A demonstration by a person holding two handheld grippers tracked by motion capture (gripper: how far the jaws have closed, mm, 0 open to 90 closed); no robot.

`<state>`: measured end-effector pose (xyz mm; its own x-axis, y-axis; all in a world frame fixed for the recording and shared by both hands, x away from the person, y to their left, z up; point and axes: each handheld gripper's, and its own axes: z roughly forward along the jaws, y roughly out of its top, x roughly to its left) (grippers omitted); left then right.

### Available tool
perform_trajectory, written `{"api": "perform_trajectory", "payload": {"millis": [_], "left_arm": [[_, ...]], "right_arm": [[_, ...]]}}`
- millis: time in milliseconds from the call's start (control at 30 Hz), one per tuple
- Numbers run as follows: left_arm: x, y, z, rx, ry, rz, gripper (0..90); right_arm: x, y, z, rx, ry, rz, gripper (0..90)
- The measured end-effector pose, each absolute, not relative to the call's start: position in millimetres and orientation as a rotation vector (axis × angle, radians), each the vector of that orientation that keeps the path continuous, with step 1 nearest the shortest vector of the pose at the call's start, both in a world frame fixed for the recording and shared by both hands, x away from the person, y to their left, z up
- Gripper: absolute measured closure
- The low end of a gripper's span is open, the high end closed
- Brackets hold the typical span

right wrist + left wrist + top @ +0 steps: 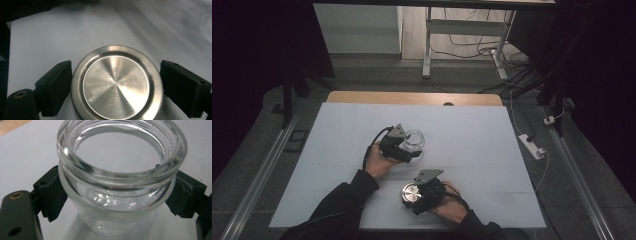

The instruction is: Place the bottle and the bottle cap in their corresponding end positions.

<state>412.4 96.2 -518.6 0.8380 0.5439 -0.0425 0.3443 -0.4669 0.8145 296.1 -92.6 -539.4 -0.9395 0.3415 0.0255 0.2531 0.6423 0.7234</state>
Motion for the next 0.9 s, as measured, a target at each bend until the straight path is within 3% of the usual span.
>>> {"api": "perform_trajectory", "payload": {"millis": [333, 900], "left_arm": [[412.3, 103.1, -512.8, 2.098, 0.670, 0.221, 6.2], [402.0, 111.6, -501.0, 2.101, 0.698, 0.205, 0.4]], "right_arm": [[296.1, -95.7, -529.6, 0.545, 2.725, 1.263, 6.5], [297.0, -103.7, -515.7, 0.572, 2.711, 1.325, 2.0]]}}
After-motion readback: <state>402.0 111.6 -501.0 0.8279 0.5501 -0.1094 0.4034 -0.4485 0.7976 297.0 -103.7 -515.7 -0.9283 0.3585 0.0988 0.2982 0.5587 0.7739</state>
